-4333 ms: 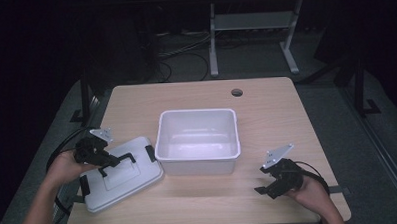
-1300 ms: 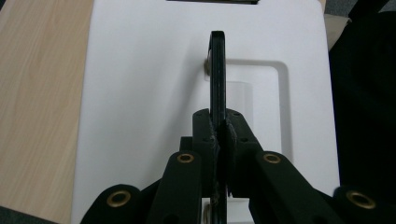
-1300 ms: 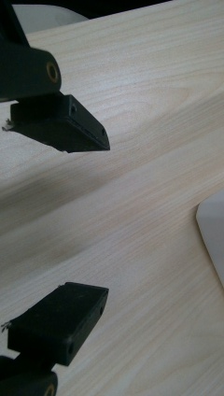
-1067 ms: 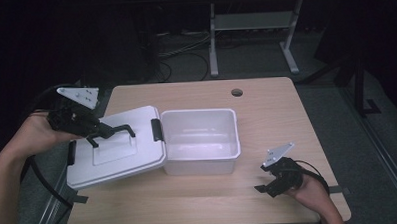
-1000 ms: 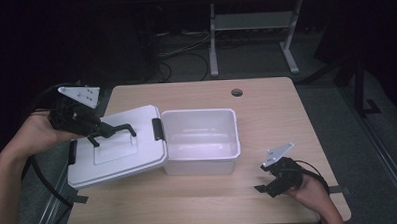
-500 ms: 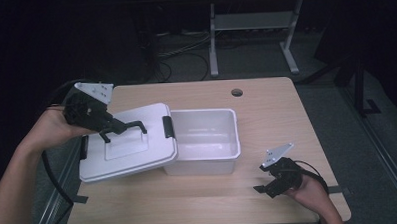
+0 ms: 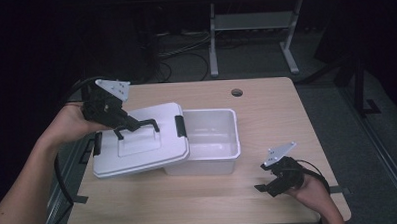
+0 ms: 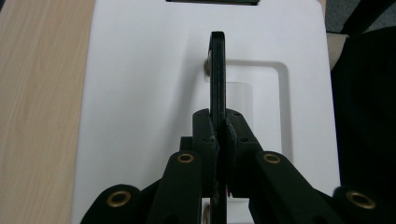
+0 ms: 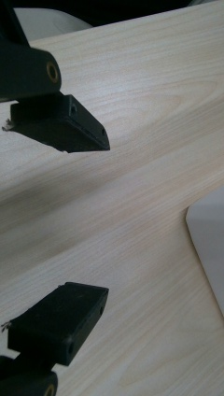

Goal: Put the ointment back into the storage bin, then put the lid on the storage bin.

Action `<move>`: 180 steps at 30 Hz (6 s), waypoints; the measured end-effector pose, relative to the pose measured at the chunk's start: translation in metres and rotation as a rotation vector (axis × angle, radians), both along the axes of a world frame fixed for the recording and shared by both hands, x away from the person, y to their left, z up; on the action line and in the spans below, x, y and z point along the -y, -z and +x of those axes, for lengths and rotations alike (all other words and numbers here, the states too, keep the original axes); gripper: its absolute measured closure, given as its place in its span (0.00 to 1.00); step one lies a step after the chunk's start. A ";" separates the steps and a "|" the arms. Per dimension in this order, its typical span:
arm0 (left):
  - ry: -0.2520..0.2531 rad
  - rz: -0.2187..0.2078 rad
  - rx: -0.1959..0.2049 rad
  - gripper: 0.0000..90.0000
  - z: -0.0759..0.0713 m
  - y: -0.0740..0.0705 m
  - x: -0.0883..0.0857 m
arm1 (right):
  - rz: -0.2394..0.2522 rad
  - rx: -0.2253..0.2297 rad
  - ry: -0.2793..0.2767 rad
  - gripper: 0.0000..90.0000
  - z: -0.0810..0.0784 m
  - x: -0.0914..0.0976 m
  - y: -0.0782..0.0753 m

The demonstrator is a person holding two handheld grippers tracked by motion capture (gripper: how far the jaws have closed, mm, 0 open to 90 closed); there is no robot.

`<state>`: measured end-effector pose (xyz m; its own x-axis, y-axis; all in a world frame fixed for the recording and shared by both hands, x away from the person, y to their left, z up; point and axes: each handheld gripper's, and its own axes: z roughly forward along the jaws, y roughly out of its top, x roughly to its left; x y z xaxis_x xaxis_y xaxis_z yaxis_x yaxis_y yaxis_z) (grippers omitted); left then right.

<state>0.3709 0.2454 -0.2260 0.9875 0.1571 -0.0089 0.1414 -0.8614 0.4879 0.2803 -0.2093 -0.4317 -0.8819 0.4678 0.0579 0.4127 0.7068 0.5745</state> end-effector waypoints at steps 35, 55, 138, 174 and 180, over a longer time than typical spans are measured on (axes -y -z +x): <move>0.069 0.013 -0.003 0.94 0.023 0.003 0.061 | 0.004 -0.005 -0.002 0.26 0.000 0.002 0.000; 0.123 0.022 -0.012 0.94 0.036 0.012 0.109 | 0.013 -0.005 0.007 0.26 0.001 0.006 -0.002; 0.030 0.054 -0.015 0.62 0.063 0.037 0.100 | 0.020 0.003 -0.002 0.26 0.004 0.008 -0.004; -0.055 0.039 -0.018 0.57 0.046 0.036 0.052 | 0.013 -0.005 -0.004 0.24 0.005 0.003 -0.002; -0.063 0.034 -0.020 0.55 0.044 0.037 0.047 | 0.008 -0.001 -0.007 0.24 0.005 0.002 -0.002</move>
